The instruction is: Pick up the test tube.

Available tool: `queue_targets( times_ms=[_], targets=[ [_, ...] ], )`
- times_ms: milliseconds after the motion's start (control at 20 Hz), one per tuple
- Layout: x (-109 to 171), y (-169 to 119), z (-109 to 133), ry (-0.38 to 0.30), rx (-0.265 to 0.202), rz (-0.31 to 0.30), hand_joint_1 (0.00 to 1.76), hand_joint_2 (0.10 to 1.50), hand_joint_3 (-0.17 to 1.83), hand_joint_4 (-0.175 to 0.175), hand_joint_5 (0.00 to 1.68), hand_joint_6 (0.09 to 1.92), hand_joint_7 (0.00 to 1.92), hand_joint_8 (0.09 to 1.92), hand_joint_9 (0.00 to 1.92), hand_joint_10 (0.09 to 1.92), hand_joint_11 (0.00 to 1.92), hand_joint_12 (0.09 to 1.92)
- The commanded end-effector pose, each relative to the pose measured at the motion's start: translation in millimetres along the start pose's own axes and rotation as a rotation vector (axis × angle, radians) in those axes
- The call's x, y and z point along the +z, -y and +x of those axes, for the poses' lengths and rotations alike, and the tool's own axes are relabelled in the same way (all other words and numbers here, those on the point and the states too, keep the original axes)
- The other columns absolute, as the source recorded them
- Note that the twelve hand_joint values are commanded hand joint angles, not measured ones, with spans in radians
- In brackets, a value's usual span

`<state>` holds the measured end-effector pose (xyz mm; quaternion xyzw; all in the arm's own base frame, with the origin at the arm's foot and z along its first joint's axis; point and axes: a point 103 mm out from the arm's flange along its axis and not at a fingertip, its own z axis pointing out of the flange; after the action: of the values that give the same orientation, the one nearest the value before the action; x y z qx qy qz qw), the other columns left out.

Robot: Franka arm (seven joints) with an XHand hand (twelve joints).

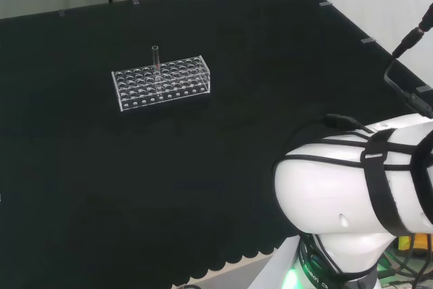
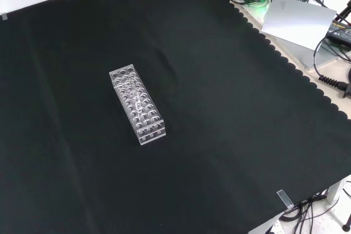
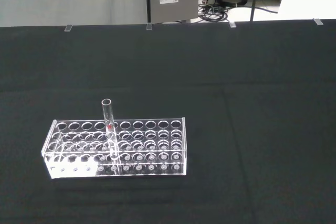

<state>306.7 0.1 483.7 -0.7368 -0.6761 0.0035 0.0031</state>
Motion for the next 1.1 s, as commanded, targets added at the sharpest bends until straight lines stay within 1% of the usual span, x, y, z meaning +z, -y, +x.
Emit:
queue_targets(
  times_ms=[50, 100, 150, 400, 550, 650, 750, 900, 1100],
  targets=[
    [0.5, -1.2, -0.3, 0.009, 0.001, -0.006, 0.68, 0.72, 0.56, -0.068, 0.10, 0.23, 0.11, 0.56, 0.12, 0.61, 0.06, 1.43],
    [1.1, -2.7, -0.6, 0.007, 0.001, -0.004, 0.63, 0.76, 0.50, -0.070, 0.08, 0.14, 0.05, 0.51, 0.06, 0.57, 0.03, 1.42],
    [1.8, -4.5, -0.8, 0.007, -0.001, -0.002, 0.60, 0.79, 0.45, -0.071, 0.07, 0.09, 0.02, 0.49, 0.03, 0.55, 0.01, 1.41],
    [5.9, -21.5, 3.1, 0.000, -0.023, 0.025, 0.58, 0.82, 0.39, -0.073, 0.08, 0.09, 0.00, 0.54, 0.00, 0.59, 0.00, 1.42],
    [10.2, -39.6, 9.2, -0.007, -0.047, 0.041, 0.60, 0.83, 0.37, -0.078, 0.11, 0.09, 0.00, 0.63, 0.00, 0.68, 0.00, 1.46],
    [13.8, -52.3, 13.1, -0.013, -0.056, 0.052, 0.63, 0.82, 0.36, -0.084, 0.14, 0.09, 0.01, 0.74, 0.00, 0.78, 0.00, 1.51],
    [18.0, -66.1, 17.3, -0.017, -0.061, 0.071, 0.66, 0.81, 0.37, -0.091, 0.18, 0.09, 0.04, 0.81, 0.00, 0.88, 0.00, 1.56],
    [24.4, -84.4, 24.0, -0.018, -0.071, 0.093, 0.70, 0.80, 0.38, -0.099, 0.22, 0.09, 0.09, 0.86, 0.02, 0.97, 0.00, 1.60],
    [35.5, -106.1, 31.9, -0.025, -0.082, 0.131, 0.74, 0.78, 0.40, -0.104, 0.26, 0.09, 0.15, 0.88, 0.07, 1.00, 0.01, 1.62]
  ],
)
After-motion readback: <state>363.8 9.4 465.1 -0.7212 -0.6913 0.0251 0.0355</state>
